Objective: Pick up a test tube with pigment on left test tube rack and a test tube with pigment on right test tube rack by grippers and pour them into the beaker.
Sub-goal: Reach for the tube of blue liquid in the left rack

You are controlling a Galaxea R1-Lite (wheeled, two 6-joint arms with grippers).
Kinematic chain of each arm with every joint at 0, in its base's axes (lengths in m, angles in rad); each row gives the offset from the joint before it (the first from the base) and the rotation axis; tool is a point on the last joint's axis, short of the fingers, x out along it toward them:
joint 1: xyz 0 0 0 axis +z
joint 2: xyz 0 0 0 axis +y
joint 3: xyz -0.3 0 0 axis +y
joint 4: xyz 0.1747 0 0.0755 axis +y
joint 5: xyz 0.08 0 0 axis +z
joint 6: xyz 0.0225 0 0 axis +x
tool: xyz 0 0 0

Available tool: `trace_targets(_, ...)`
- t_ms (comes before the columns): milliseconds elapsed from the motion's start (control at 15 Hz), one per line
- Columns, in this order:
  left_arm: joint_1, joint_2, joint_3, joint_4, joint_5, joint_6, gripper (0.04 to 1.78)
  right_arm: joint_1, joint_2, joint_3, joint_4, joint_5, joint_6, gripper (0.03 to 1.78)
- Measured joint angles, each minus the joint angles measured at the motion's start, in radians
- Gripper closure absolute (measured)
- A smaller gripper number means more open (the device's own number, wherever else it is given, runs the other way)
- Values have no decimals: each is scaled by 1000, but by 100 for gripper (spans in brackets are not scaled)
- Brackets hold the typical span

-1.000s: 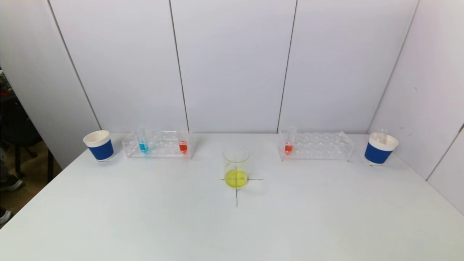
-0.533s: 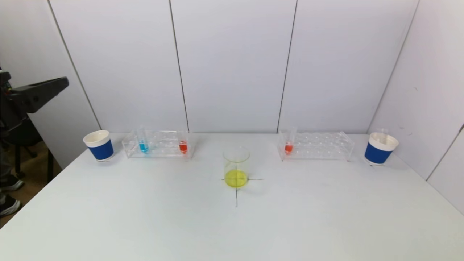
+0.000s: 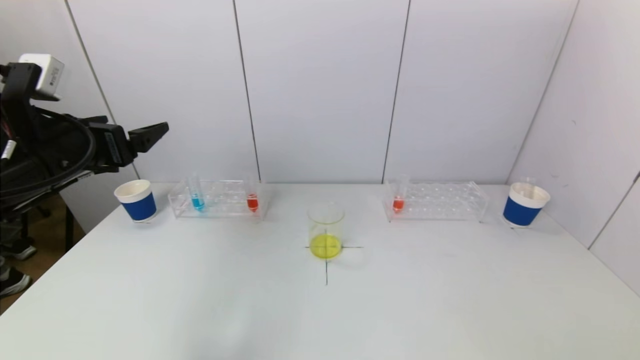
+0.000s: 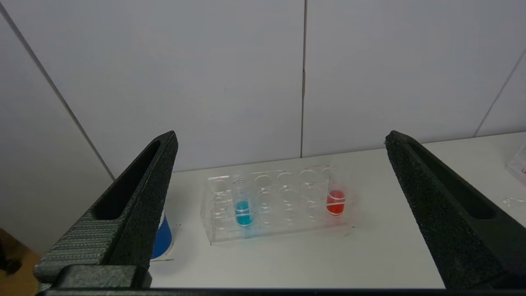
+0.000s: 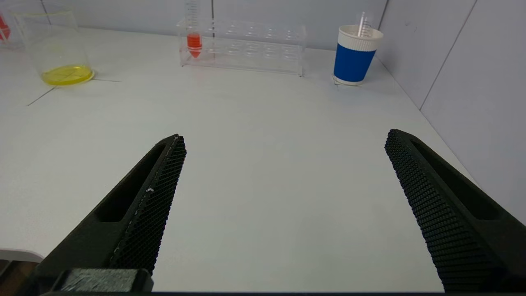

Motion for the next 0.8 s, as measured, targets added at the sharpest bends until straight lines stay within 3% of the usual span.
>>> trace_targets(400,8,256,-1,-259,-3,-3,6,0,0,0,0,0,0,5)
trace_targets(800,44,457,-18,-414,-4,-4,6,0,0,0,0,0,0,5)
